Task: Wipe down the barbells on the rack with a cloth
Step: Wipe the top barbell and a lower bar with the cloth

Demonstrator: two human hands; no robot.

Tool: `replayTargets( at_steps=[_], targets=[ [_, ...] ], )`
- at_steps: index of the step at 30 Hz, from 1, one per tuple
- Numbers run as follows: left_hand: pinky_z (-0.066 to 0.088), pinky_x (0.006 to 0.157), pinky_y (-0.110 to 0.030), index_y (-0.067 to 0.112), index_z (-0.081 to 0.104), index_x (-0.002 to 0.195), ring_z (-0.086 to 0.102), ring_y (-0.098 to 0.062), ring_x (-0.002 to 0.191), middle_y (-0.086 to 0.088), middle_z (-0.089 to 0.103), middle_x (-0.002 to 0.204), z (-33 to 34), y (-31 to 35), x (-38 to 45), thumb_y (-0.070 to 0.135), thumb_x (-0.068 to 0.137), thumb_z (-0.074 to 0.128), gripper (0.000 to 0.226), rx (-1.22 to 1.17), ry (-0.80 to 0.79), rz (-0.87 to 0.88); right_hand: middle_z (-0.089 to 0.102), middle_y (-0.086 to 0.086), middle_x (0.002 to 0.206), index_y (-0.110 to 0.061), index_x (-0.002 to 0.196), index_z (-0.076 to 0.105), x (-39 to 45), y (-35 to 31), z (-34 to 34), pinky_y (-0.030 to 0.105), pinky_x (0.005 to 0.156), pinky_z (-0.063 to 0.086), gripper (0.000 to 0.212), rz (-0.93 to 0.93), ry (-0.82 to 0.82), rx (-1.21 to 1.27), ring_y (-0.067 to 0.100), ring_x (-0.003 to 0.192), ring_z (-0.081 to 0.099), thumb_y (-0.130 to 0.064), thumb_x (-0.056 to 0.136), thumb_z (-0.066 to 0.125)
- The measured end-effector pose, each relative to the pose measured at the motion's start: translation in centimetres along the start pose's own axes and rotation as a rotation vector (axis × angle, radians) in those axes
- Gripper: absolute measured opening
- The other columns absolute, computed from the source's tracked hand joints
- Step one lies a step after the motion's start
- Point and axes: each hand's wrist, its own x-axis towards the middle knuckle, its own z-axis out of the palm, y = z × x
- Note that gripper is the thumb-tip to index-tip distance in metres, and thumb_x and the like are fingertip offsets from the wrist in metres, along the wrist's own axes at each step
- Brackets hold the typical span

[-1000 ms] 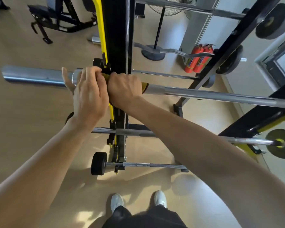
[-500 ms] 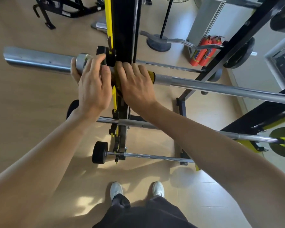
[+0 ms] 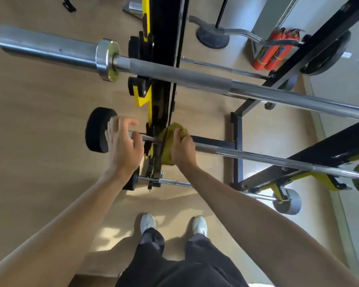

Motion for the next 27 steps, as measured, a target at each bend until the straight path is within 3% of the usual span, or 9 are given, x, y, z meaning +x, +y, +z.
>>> replayTargets(
  at_steps=[2,4,8,10,12,16,19,22,27],
  targets=[
    [0.044,0.099,-0.049,0.001,0.056,0.11,0.05,-0.03,0.107,-0.016,0.053,0.11,0.5,-2.3,-1.5,-0.003,0.087,0.053,0.024,0.08,-0.14,-0.134,0.058,-0.003,0.081,-0.021,0.099,0.053,1.0,-0.1,0.4,0.023,0.062,0.046,0.024,-0.068,0.114,0.078,0.008,0.068,0.054,-0.038,0.105,0.036],
    [0.041,0.106,-0.05,0.002,0.052,0.122,0.046,-0.031,0.119,-0.016,0.05,0.123,0.8,-3.8,-2.3,-0.007,0.084,0.056,0.039,0.115,-0.255,-0.298,0.062,-0.001,0.095,-0.02,0.112,0.055,1.8,0.4,1.6,0.025,0.071,0.049,0.023,-0.214,0.102,0.024,0.01,0.079,0.058,-0.037,0.103,0.043],
    [0.032,0.113,-0.045,0.005,0.03,0.145,0.034,-0.033,0.133,-0.016,0.034,0.144,1.7,-4.9,-3.0,-0.001,0.084,0.061,0.068,0.066,-0.452,-0.544,0.045,-0.002,0.139,-0.024,0.134,0.051,2.6,5.3,5.9,0.042,0.109,0.04,0.037,-0.547,-0.209,-0.634,0.017,0.128,0.044,-0.031,0.098,0.051],
    [0.032,0.112,-0.04,0.006,0.028,0.145,0.035,-0.032,0.133,-0.017,0.033,0.144,2.0,-5.2,-3.3,-0.005,0.086,0.059,0.067,0.01,-0.458,-0.554,0.042,-0.003,0.147,-0.027,0.139,0.05,2.6,6.5,7.9,0.049,0.114,0.033,0.046,-0.692,-0.431,-0.797,0.02,0.137,0.035,-0.027,0.094,0.059],
    [0.036,0.107,-0.034,0.007,0.029,0.145,0.039,-0.029,0.132,-0.016,0.036,0.144,1.7,-5.5,-3.3,-0.01,0.086,0.057,0.067,-0.031,-0.395,-0.574,0.042,-0.006,0.15,-0.033,0.141,0.048,3.2,5.5,8.8,0.047,0.12,0.022,0.045,-0.692,-0.581,-0.837,0.019,0.141,0.029,-0.032,0.097,0.054],
    [0.035,0.109,-0.036,0.013,0.02,0.152,0.037,-0.029,0.134,-0.015,0.032,0.148,1.6,-7.0,-3.3,-0.01,0.086,0.057,0.079,-0.065,-0.357,-0.605,0.037,-0.011,0.154,-0.041,0.141,0.046,6.1,3.1,9.9,0.05,0.12,0.009,0.044,-1.003,-0.674,-1.183,0.02,0.147,0.02,-0.045,0.098,0.039],
    [0.033,0.111,-0.037,0.014,0.014,0.154,0.034,-0.03,0.139,-0.015,0.027,0.152,2.0,-7.1,-3.3,-0.003,0.09,0.059,0.08,-0.053,-0.339,-0.603,0.021,-0.011,0.161,-0.042,0.144,0.043,7.5,2.6,10.8,0.052,0.12,0.004,0.046,-1.004,-0.765,-1.24,0.019,0.151,0.002,-0.047,0.098,0.038],
    [0.037,0.109,-0.041,0.016,0.014,0.154,0.034,-0.031,0.139,-0.015,0.023,0.154,2.4,-6.1,-2.9,-0.004,0.089,0.059,0.082,-0.019,-0.308,-0.592,0.018,-0.006,0.163,-0.037,0.146,0.042,8.0,3.0,9.6,0.05,0.121,0.012,0.046,-0.865,-0.721,-1.078,0.02,0.151,0.001,-0.043,0.101,0.034],
    [0.039,0.094,-0.026,0.011,0.034,0.142,0.048,-0.026,0.12,-0.015,0.036,0.14,3.8,-4.5,-2.8,0.001,0.088,0.063,0.062,0.013,-0.264,-0.532,0.021,-0.011,0.161,-0.037,0.145,0.043,7.9,5.1,4.8,0.048,0.122,0.014,0.063,-0.882,-0.721,-1.107,0.013,0.151,0.0,-0.054,0.094,0.009]
  ],
)
